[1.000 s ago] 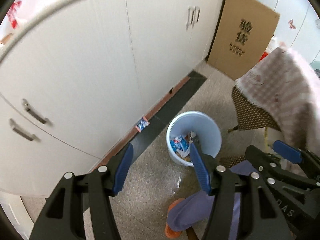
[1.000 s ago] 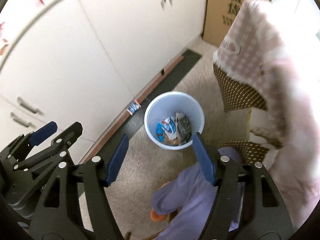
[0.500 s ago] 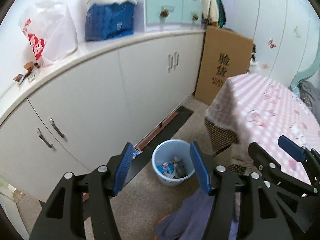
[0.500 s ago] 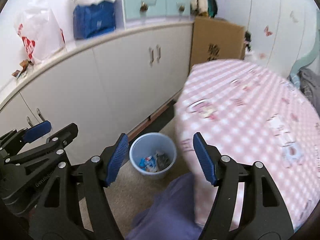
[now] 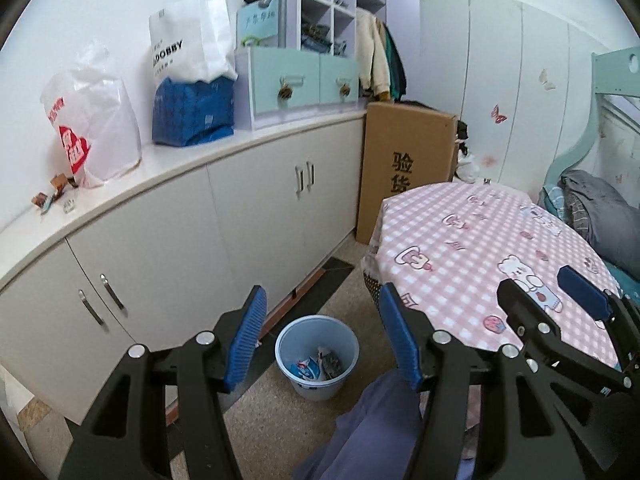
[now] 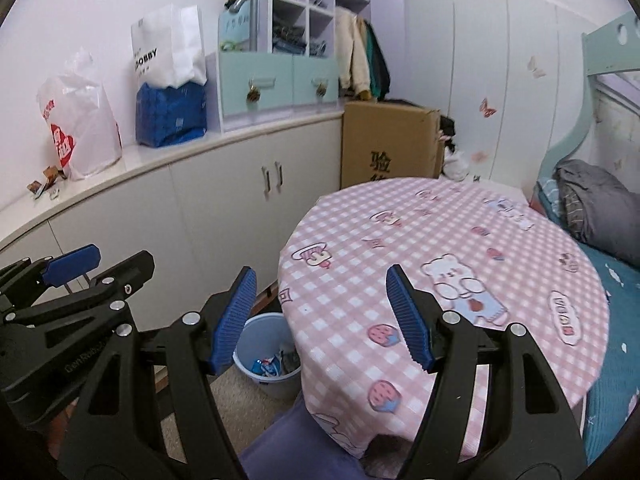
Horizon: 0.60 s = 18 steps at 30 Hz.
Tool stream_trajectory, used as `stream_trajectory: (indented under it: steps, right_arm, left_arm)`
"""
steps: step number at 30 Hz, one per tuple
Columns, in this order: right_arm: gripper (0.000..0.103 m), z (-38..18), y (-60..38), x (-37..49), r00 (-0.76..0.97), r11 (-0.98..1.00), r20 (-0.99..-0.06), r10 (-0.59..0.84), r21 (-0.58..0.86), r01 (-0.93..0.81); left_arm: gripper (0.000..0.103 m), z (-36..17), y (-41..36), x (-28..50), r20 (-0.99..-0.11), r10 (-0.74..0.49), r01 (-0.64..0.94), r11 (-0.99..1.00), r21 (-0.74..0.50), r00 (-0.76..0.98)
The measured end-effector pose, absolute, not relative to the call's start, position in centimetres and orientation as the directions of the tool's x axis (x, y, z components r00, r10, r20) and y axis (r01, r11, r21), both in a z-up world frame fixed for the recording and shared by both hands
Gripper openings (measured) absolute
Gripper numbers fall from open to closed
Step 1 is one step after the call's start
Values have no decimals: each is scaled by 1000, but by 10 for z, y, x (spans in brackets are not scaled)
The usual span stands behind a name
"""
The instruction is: Collect trash
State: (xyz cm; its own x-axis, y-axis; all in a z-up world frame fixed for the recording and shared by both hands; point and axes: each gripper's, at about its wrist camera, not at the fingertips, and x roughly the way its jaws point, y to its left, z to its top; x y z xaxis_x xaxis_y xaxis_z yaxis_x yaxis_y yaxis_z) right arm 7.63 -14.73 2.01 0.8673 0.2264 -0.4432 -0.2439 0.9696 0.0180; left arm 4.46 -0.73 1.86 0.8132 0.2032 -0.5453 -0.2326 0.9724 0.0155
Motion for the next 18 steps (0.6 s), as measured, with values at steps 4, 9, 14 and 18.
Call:
stream_trajectory:
  steps: [4,9,14,18]
  right_arm:
    - [67,25,-152,55,890,973,-403,215,14,-229]
    - [67,27,-151,31,912,979,-366,186,-13,-204]
    - [68,22,-143,20,917,980,-358,176,-23,-197]
    - [69,19,-141,12,926,983,-342,162,-27,-182]
  left_arm:
    - [59,25,-12,25,-507,205,-226,974,22,837]
    - [60,23,-8,6,-478,192,-217,976,2,857]
    - [61,18,-3,-7,-465,197,-224,975,-4,863]
    - [64,15,2,-13,-465,200,-231,973,-11,863]
